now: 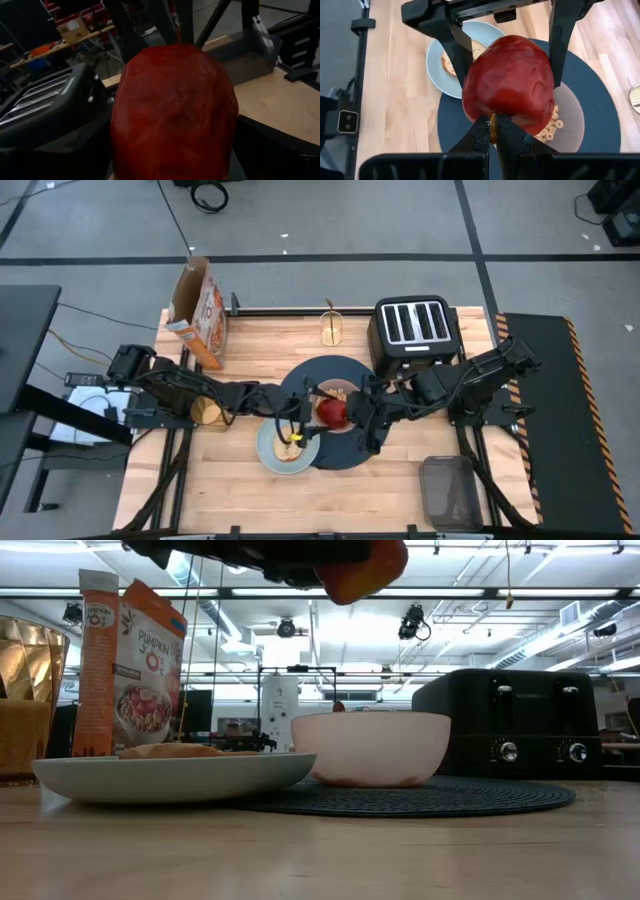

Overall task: Arrange a breakfast setting
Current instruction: Put the red apple on the blue table mat to the top left of the pink bowl

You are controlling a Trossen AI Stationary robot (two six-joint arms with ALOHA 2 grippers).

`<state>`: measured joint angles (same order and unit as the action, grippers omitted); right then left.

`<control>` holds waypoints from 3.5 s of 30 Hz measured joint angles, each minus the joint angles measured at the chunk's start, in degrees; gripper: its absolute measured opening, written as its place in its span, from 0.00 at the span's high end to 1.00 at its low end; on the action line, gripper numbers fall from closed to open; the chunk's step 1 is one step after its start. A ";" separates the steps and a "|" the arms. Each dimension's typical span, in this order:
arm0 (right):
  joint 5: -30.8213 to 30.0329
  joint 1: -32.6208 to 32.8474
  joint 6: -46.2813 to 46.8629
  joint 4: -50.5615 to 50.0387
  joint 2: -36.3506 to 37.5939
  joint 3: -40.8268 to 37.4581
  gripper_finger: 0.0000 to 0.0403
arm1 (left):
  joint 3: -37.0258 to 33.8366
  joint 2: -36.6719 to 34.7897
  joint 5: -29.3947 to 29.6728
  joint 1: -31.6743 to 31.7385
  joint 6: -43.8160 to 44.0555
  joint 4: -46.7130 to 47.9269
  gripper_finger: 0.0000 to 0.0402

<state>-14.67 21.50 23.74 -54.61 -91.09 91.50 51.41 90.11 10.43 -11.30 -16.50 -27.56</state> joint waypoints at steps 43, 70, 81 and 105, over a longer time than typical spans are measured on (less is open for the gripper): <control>-14.86 9.55 -1.74 1.63 4.33 0.00 0.96 | 0.01 -0.20 -13.64 -0.45 12.62 -13.36 0.12; -16.97 7.52 -7.93 6.23 4.17 0.02 0.96 | -0.18 -0.20 -10.76 0.25 18.05 -15.94 0.12; -16.99 6.56 -8.93 6.20 4.15 0.05 0.96 | -0.21 -0.09 -10.09 0.36 15.91 -16.79 0.17; -8.00 3.08 -8.30 3.58 3.89 -0.04 0.96 | 0.01 -0.15 -6.38 0.21 7.14 -7.47 0.04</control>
<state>-22.67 24.58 15.44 -51.03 -87.20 91.46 51.42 89.95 4.05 -11.09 -9.36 -35.04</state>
